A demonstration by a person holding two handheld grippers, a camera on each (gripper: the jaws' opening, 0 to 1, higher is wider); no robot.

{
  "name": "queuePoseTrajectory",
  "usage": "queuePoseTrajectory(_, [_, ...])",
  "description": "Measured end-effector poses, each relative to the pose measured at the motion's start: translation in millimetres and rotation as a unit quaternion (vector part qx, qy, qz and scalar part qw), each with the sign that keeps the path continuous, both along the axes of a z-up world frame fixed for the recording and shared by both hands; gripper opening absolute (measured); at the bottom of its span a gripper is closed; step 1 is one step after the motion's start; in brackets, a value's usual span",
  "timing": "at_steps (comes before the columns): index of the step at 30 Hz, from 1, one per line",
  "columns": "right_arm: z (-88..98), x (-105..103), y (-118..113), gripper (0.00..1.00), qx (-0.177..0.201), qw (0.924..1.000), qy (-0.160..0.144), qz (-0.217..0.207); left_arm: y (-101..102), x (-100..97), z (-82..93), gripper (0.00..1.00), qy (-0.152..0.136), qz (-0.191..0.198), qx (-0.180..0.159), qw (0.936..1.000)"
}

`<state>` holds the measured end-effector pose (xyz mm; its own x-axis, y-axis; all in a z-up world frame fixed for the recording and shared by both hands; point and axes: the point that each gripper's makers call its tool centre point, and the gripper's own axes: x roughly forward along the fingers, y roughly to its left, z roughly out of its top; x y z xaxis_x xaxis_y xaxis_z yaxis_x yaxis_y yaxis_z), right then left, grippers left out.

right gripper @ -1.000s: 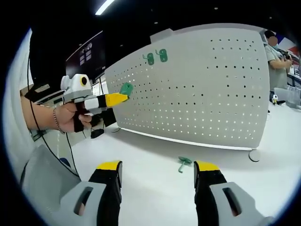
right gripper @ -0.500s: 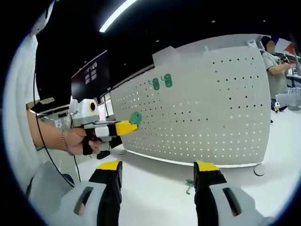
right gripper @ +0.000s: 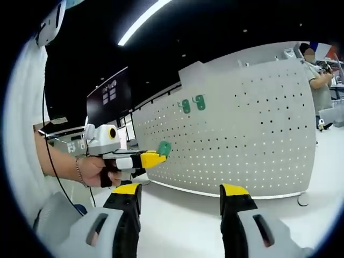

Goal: Insert the hook assembly into the mounting plate slot until the hook locks in place.

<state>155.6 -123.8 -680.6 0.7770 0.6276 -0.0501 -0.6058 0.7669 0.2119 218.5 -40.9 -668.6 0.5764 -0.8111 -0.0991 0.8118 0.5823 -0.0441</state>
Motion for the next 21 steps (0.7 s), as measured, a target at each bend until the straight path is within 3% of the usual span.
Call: queuePoseTrajectory(21, [16.0, 15.4, 36.4, 0.55, 0.022, 0.9991, -0.007, 0.035, -5.8, -11.7, -3.0, 0.03, 0.007, 0.001, -0.006, 1.0])
